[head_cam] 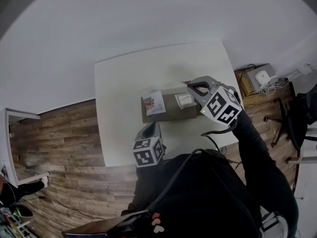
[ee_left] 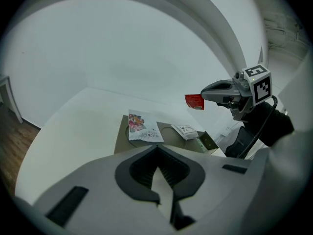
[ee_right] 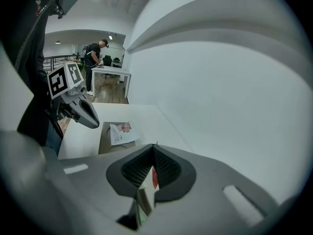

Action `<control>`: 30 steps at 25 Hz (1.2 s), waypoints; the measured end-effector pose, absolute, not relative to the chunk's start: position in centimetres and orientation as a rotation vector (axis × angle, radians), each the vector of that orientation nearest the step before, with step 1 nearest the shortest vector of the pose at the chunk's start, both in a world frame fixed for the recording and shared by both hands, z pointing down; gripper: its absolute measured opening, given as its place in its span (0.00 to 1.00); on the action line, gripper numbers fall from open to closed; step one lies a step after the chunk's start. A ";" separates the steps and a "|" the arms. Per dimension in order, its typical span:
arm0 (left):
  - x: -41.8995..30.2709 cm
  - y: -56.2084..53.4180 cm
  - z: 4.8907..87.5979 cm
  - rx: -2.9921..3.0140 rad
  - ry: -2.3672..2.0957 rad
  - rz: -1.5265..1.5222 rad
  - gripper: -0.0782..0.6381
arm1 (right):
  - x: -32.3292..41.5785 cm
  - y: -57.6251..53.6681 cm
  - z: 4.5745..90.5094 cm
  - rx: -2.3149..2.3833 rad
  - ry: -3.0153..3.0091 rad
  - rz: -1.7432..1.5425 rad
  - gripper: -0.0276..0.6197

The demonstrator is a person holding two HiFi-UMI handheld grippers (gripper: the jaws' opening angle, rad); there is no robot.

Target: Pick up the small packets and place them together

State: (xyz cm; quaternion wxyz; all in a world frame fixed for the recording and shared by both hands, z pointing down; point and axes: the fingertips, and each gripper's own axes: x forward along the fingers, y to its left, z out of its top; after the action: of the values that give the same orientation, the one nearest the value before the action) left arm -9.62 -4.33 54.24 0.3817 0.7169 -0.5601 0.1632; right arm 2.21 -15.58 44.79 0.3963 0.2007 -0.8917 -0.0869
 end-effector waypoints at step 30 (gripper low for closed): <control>-13.0 -1.4 55.2 1.744 -1.486 0.377 0.11 | -6.5 -11.0 53.7 0.265 -2.218 -0.186 0.05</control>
State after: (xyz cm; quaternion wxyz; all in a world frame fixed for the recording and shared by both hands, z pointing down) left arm -13.05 -1.40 55.20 0.3984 0.6888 -0.5871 0.1490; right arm -6.52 -11.00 53.67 0.4349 0.1063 -0.8911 -0.0748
